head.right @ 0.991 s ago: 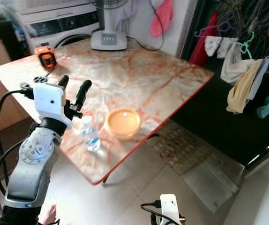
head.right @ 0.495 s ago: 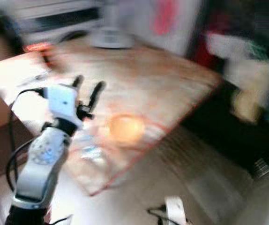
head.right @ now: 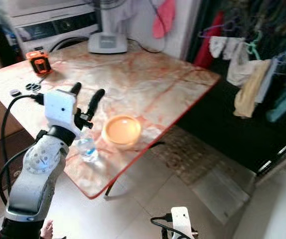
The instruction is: Restocking fridge
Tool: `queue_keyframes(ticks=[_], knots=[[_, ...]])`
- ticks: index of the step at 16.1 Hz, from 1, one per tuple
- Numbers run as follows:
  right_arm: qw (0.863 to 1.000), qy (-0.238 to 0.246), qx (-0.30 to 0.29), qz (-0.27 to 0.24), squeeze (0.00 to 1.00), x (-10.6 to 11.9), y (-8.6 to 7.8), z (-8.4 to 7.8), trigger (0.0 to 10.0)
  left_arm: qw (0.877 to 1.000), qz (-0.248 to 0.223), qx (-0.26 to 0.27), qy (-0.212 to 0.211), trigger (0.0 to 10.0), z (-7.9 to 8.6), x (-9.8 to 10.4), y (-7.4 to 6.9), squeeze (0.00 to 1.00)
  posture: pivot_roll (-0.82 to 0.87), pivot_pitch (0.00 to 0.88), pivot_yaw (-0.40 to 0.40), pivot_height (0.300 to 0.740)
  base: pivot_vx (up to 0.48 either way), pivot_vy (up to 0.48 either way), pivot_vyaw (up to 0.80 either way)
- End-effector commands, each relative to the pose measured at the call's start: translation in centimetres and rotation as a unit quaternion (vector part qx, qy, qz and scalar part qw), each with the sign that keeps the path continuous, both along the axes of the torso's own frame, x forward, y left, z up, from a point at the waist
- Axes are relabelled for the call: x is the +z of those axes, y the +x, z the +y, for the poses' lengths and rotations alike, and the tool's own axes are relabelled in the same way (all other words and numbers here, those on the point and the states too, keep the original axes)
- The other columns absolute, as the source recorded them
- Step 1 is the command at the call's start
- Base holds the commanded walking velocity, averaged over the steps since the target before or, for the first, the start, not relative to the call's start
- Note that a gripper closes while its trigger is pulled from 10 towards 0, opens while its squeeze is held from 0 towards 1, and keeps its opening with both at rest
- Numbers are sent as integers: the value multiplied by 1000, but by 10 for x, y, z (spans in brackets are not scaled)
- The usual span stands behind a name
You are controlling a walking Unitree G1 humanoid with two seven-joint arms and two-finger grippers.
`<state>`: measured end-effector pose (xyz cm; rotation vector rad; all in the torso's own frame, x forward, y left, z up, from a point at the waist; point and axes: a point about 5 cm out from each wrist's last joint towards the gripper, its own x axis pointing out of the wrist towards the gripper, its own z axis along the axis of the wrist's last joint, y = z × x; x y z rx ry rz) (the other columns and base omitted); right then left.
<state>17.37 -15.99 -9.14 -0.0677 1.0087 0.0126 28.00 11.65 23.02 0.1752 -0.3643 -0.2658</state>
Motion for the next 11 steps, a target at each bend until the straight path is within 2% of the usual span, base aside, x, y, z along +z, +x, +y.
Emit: queue_keyframes(ticks=[1, 3, 4, 5, 7, 8, 9, 11], knots=[[1000, 0, 0, -1, 0, 1, 3, 0, 10000, 1000, 6, 3, 31, 10000, -3, 16, 4, 0, 18, 41, -51, 740, 0, 0, 0], [1000, -6, 16, 1, 0, 2, 4, 1, 10000, 999, 41, 15, 30, 10000, 1, 24, 11, 0, 36, 43, -54, 740, 0, 0, 0], [1000, -8, 20, 2, 0, 2, 4, 0, 10000, 997, 81, 5, 10, 10000, 2, 27, 16, 0, 48, 43, -55, 740, 0, 0, 0], [1000, -8, 17, 2, 0, 2, 4, 0, 10000, 995, 103, -1, 10, 10000, 1, 28, 17, 0, 58, 43, -53, 740, 0, 0, 0], [1000, -8, 12, 2, 0, 2, 4, 0, 10000, 982, 184, 17, -45, 10000, 4, 32, 21, 0, 68, 40, -47, 740, 0, 0, 0], [1000, -8, 14, 3, 0, 2, 5, 0, 10000, 979, 203, -12, -32, 10000, 0, 35, 20, 0, 76, 40, -47, 740, 0, 0, 0], [1000, -8, 16, 3, 0, 2, 5, 1, 10000, 973, 225, -8, -39, 10000, 1, 35, 20, 0, 95, 39, -45, 740, 0, 0, 0], [999, -17, 46, 3, 0, 3, 7, 2, 10000, 950, 310, -11, -31, 10000, 7, 33, 19, 0, 115, 44, -40, 740, 0, 0, 0]])
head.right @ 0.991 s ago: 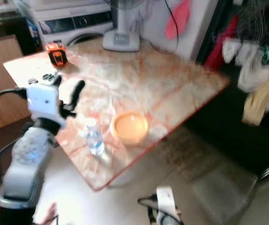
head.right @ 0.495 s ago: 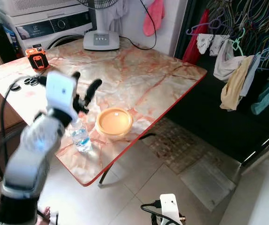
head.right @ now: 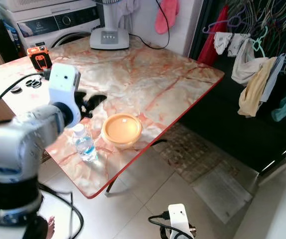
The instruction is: Restocking fridge
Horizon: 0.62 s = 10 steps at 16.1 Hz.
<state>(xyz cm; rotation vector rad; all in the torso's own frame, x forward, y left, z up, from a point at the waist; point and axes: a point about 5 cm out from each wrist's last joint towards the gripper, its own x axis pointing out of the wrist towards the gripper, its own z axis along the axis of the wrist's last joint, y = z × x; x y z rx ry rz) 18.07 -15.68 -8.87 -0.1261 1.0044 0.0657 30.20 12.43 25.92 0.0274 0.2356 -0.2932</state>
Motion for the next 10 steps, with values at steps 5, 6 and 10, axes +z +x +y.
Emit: queue_keyframes(ticks=[5, 6, 10], knots=[[1000, -11, 9, 7, 0, 0, 0, -1, 10000, 991, 102, -50, 74, 10000, 18, 1, -9, 0, 122, 39, -30, 740, 0, 0, 0], [1000, -12, 8, 8, 0, -1, -1, -1, 10000, 988, 109, -73, 86, 10000, 18, 2, -12, 0, 122, 38, -30, 740, 0, 0, 0], [1000, -15, 12, 8, 0, -1, -1, -1, 10000, 976, 139, -117, 117, 10000, 26, -2, -16, 0, 115, 40, -31, 740, 0, 0, 0]])
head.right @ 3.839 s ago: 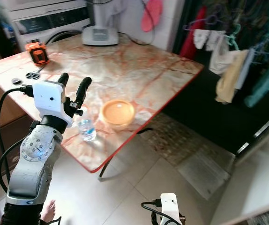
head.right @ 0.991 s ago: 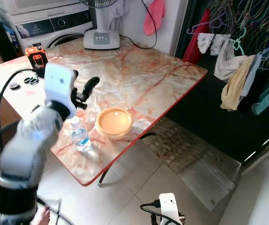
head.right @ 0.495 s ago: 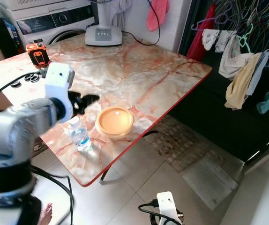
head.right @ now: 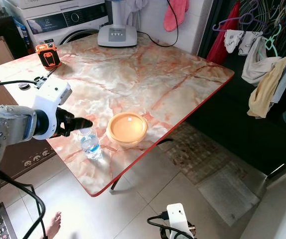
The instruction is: Restocking fridge
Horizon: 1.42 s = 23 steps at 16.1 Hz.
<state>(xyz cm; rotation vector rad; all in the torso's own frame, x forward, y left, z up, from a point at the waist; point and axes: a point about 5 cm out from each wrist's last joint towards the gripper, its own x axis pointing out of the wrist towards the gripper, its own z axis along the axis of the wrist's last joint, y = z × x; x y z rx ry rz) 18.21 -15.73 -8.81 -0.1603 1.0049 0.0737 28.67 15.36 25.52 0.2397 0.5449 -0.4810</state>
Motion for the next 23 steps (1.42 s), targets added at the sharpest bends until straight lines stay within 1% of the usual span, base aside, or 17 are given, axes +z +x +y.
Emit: queue_keyframes(ticks=[1, 3, 4, 5, 8, 10, 11, 14, 18, 19, 21, 23], knots=[[1000, -3, 1, 7, 0, -1, -2, -1, 10000, 1000, 2, -21, 8, 10000, -3, 4, -1, 0, 113, 41, -33, 740, 0, 0, 0], [1000, -6, 6, 7, 0, -1, -1, -1, 10000, 998, 8, -60, 24, 10000, -1, 3, -1, 0, 112, 48, -35, 740, 0, 0, 0], [1000, -7, 5, 7, 0, -1, -1, -2, 10000, 997, 8, -69, 28, 10000, -1, 3, 0, 0, 110, 49, -35, 740, 0, 0, 0], [1000, -7, 6, 7, 0, -1, -1, -2, 10000, 996, 6, -77, 46, 10000, 1, 2, 1, 0, 107, 49, -35, 740, 0, 0, 0], [1000, -9, 9, 6, 0, 0, -1, -2, 10000, 995, 4, -88, 49, 10000, -2, 4, 3, 0, 101, 55, -39, 740, 0, 0, 0], [1000, -10, 10, 6, 0, 0, -1, -3, 10000, 993, 2, -101, 56, 10000, -4, 2, 4, 0, 95, 58, -42, 740, 0, 0, 0], [1000, -11, 11, 6, 0, 0, -1, -3, 10000, 993, 1, -101, 55, 10000, -5, -1, 8, 0, 91, 61, -43, 740, 0, 0, 0], [1000, -11, 12, 6, 0, 0, -1, -4, 10000, 994, 0, -92, 54, 10000, -3, 1, 11, 0, 90, 65, -46, 740, 0, 0, 0], [1000, -11, 12, 6, 0, 0, -1, -4, 10000, 994, 0, -92, 54, 10000, -3, 1, 11, 0, 90, 65, -46, 740, 0, 0, 0], [1000, -12, 15, 7, 0, 0, -1, -4, 10000, 995, -1, -85, 58, 10000, -3, -3, 16, 0, 88, 65, -46, 740, 0, 0, 0], [1000, -12, 17, 7, 0, -1, -1, -4, 10000, 995, 0, -81, 60, 10000, -2, -7, 20, 0, 80, 61, -44, 740, 0, 0, 0], [1000, -13, 17, 6, 0, -1, -1, -4, 10000, 995, -2, -77, 62, 10000, -1, -6, 22, 0, 80, 59, -43, 740, 0, 0, 0]])
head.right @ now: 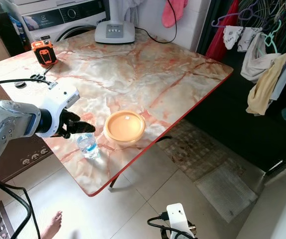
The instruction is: Restocking fridge
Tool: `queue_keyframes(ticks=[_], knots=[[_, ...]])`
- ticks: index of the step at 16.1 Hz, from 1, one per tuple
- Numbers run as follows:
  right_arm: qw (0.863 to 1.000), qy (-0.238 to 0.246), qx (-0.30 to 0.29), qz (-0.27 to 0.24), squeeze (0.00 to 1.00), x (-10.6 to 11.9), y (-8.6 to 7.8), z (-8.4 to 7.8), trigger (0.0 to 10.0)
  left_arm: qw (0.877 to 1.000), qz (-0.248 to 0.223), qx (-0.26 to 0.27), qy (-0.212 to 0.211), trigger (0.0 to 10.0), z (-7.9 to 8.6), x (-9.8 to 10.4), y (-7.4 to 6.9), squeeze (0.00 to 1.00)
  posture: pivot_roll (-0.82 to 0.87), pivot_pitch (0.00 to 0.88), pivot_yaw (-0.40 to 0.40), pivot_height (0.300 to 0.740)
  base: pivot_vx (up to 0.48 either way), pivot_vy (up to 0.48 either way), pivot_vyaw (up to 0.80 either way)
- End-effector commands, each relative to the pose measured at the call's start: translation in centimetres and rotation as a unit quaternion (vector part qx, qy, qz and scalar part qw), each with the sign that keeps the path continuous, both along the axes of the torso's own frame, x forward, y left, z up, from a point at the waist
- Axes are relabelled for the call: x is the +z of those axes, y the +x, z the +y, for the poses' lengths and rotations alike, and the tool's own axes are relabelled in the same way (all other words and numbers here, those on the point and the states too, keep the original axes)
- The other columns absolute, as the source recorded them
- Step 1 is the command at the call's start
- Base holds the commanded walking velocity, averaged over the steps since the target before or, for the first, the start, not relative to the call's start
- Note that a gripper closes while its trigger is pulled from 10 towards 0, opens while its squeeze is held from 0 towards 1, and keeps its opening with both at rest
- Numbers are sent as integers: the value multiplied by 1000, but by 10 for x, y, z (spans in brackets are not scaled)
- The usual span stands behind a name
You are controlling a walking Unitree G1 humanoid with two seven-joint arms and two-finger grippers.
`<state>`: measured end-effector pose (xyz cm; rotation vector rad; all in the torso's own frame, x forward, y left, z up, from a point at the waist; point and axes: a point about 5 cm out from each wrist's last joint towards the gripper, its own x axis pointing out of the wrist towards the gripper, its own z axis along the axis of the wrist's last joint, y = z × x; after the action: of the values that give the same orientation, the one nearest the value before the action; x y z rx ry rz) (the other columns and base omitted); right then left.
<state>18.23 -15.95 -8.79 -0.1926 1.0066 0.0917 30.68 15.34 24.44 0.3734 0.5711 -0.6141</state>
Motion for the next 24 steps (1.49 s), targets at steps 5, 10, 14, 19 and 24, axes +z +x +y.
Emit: queue_keyframes(ticks=[5, 10, 14, 19, 24], knots=[[1000, -3, 6, 5, 0, -1, -1, -2, 10000, 1000, -12, 0, 10, 10000, -1, 4, 4, 0, 81, 62, -44, 740, 0, 0, 0], [1000, -3, 6, 6, 0, -1, -1, -2, 10000, 1000, -7, -20, 14, 10000, -4, 7, 1, 0, 81, 63, -42, 740, 0, 0, 0], [1000, -2, 5, 7, 0, -1, -2, -1, 10000, 999, -1, -36, 31, 10000, -4, 10, -4, 0, 91, 61, -32, 740, 0, 0, 0], [1000, 1, 4, 8, 0, -1, -3, 0, 10000, 998, 11, -46, 49, 10000, 1, 10, -6, 0, 100, 61, -21, 740, 0, 0, 0], [1000, 1, 2, 8, 0, -1, -3, 1, 10000, 998, 25, -52, 39, 10000, 1, 4, -5, 0, 96, 64, -22, 740, 0, 0, 0]])
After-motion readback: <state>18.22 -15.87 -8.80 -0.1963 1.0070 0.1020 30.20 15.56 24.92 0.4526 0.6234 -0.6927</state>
